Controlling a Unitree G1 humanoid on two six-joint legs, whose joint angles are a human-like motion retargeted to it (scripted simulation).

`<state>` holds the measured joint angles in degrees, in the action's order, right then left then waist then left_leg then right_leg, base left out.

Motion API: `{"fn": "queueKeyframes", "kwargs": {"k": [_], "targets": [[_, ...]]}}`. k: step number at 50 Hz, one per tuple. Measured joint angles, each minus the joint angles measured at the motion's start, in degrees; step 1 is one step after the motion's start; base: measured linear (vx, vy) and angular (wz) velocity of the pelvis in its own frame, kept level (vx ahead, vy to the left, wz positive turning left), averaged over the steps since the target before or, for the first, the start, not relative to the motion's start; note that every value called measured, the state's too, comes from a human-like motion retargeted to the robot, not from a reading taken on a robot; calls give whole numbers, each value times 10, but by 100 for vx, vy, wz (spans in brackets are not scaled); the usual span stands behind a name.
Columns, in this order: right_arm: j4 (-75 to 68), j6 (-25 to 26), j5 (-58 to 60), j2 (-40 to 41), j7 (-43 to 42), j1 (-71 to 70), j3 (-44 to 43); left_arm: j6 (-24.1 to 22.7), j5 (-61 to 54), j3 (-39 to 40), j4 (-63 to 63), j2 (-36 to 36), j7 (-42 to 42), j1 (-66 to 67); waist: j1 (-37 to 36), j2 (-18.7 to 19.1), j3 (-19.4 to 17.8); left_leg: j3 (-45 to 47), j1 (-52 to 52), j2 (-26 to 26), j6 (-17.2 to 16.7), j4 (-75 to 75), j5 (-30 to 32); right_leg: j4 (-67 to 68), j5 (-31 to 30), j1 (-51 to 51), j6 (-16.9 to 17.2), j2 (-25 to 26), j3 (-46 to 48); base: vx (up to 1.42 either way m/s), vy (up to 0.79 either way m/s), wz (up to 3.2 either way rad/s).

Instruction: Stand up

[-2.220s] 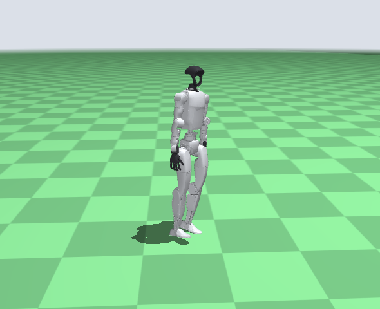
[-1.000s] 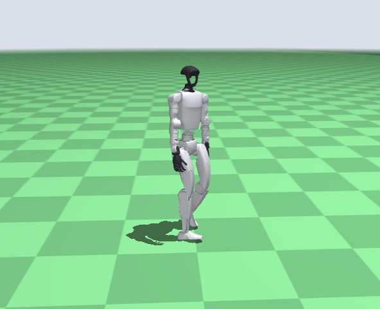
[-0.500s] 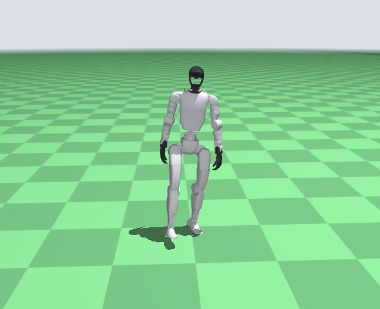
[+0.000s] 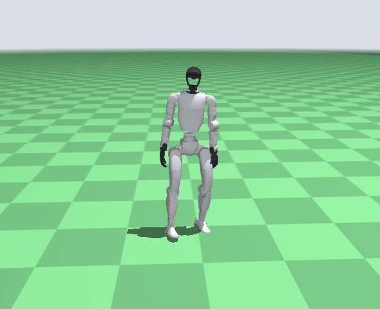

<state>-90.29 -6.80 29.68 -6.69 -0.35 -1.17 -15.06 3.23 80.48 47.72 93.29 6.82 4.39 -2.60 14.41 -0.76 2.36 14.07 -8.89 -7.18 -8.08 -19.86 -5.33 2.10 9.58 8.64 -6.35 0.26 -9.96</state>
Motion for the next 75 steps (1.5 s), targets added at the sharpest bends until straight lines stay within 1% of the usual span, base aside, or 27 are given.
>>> {"fn": "queueKeyframes", "kwargs": {"k": [4, 7, 9, 12, 15, 20, 27, 29, 30, 31, 32, 33, 35, 37, 38, 43, 45, 46, 47, 49, 51, 55, 60, 62, 65, 69, 75], "targets": [[12, -10, -28, 15, 1, -20, 4, 17, 38, -2, -14, -1, -50, -17, -18, -4, 7, -6, 6, 4, -8, 19, 15, -12, -4, -10, -7, -1, 21, 1, -10, 14], [16, -25, -48, 23, 15, -32, 10, 3, 47, -12, -34, -4, -83, -31, -37, -4, 13, -17, 2, 4, -14, 24, 22, -12, -1, -9, -14, 1, 28, 5, -10, 29], [18, -25, -45, 25, 34, -43, 14, -9, 43, -15, -50, -10, -91, -39, -41, -2, 12, -32, -2, 4, -18, 24, 27, -10, 3, -13, -17, 2, 34, 0, -6, 56], [19, -18, -22, 26, 55, -54, 24, -24, 37, -7, -67, -19, -96, -49, -34, 2, 9, -60, -14, 7, -23, 22, 36, -7, 12, -19, -22, 1, 51, -5, -2, 77], [16, -19, -3, 27, 49, -53, 36, -35, 40, -1, -79, -20, -103, -59, -30, 7, 10, -95, -31, 11, -29, 24, 49, -3, 22, -18, -29, 1, 68, -6, -2, 92], [-3, -31, 0, 21, 22, -40, 40, -55, 53, -21, -88, -9, -91, -75, -63, 5, 1, -157, -59, 26, -38, 43, 85, 15, 42, -14, -36, -2, 97, -8, -6, 106], [-20, -28, 15, 3, 9, -25, 40, -57, 45, -11, -66, 20, -78, -96, -96, 14, -22, -225, -106, 34, -55, 88, 156, 38, 72, 0, -39, -11, 177, -17, -6, 151], [-21, -28, 18, -3, 10, -19, 35, -51, 33, -8, -55, 25, -73, -96, -107, 13, -27, -231, -114, 40, -54, 100, 155, 34, 75, -3, -41, -18, 209, -17, -6, 168], [-22, -27, 20, -6, 13, -17, 31, -47, 26, -6, -46, 29, -69, -97, -112, 13, -28, -228, -120, 43, -49, 101, 148, 32, 76, -3, -42, -22, 226, -15, -5, 173], [-23, -25, 23, -11, 17, -16, 28, -43, 18, -2, -39, 30, -64, -94, -115, 10, -28, -213, -128, 47, -31, 96, 137, 30, 76, -3, -42, -30, 241, -15, -3, 173], [-23, -23, 26, -15, 20, -15, 27, -39, 9, 3, -31, 32, -58, -90, -116, 7, -28, -186, -135, 46, -13, 89, 126, 27, 76, -2, -41, -38, 255, -16, -1, 171], [-23, -21, 30, -19, 23, -15, 27, -36, -1, 10, -22, 33, -52, -83, -114, 3, -27, -137, -140, 37, 3, 79, 116, 25, 76, -2, -40, -47, 269, -16, 0, 157], [-22, -14, 40, -28, 25, -20, 29, -33, -20, 28, -4, 35, -39, -67, -111, 1, -25, -30, -145, 11, 12, 54, 97, 23, 76, 2, -39, -58, 290, -15, 2, 132], [-20, -6, 49, -36, 25, -29, 30, -32, -39, 47, 17, 39, -26, -44, -103, 3, -20, 30, -142, -7, 14, 26, 89, 20, 76, 4, -39, -63, 311, -11, 5, 112], [-19, -3, 51, -40, 25, -34, 28, -32, -45, 56, 28, 42, -18, -32, -98, 3, -17, 39, -142, -8, 25, 11, 86, 18, 76, 4, -38, -66, 322, -6, 3, 100], [-5, 7, 38, -40, 31, -55, 8, -5, -51, 90, 41, 34, 0, 45, -95, -2, -4, 6, -119, 10, 28, -40, 67, 11, 74, -1, -34, -75, 345, 0, 3, 51], [1, 4, 21, -37, 35, -61, 3, 7, -48, 100, 41, 28, 0, 72, -100, -1, 1, 2, -95, 16, 17, -36, 64, 10, 73, -4, -31, -73, 346, 3, 9, 7], [4, 2, 12, -35, 36, -62, 1, 10, -47, 104, 41, 25, -1, 83, -102, 2, 3, 6, -77, 17, 3, -23, 55, 11, 73, -7, -30, -69, 347, 2, 14, 6], [6, -1, 4, -33, 38, -64, 0, 13, -46, 107, 41, 22, -2, 94, -103, 5, 5, 10, -61, 18, -3, -10, 44, 11, 73, -9, -28, -65, 348, 5, 11, 8], [10, -5, -11, -29, 41, -66, 1, 16, -43, 112, 41, 16, -6, 109, -104, 10, 10, 21, -33, 22, 18, 24, 19, 13, 74, -16, -25, -58, 348, 9, 8, 8], [12, -7, -19, -24, 41, -66, 4, 17, -39, 117, 41, 13, -10, 117, -102, 17, 14, 23, -8, 25, 34, 68, 20, 15, 74, -23, -22, -48, 348, 9, 12, 12], [8, -13, -22, -4, 24, -67, 14, 16, -26, 128, 41, 18, -22, 101, -89, 14, 14, 6, 16, 24, 28, 106, 43, 20, 71, -35, -15, -44, 344, 0, 14, 26], [-2, -32, -27, 13, 9, -57, 29, -1, -22, 95, 29, 30, -17, 47, -114, 1, 11, 3, 37, 39, 43, 130, 54, 25, 64, -49, -8, -51, 349, 1, 8, 11], [1, -33, -8, 15, 12, -56, 33, -7, -20, 85, 4, 23, -34, 22, -122, 0, 9, 5, 43, 43, 49, 139, 58, 33, 62, -46, -4, -54, 345, 1, 14, -2], [5, -30, 28, 17, 6, -54, 53, -21, -23, 81, -35, 11, -58, -4, -115, 3, 10, 8, 45, 45, 54, 149, 64, 44, 57, -37, 4, -57, 327, -1, 13, -10], [9, -32, 51, 17, -4, -47, 70, -39, -22, 61, -66, 9, -66, -27, -98, 6, 12, 7, 50, 52, 63, 161, 68, 42, 48, -37, 8, -61, 332, -1, 12, 2], [14, -36, 46, 16, 0, -32, 63, -42, -8, 44, -77, 21, -70, -43, -90, 9, 14, 27, 51, 58, 73, 174, 72, 35, 31, -25, 11, -62, 321, -1, 11, -28]]}}
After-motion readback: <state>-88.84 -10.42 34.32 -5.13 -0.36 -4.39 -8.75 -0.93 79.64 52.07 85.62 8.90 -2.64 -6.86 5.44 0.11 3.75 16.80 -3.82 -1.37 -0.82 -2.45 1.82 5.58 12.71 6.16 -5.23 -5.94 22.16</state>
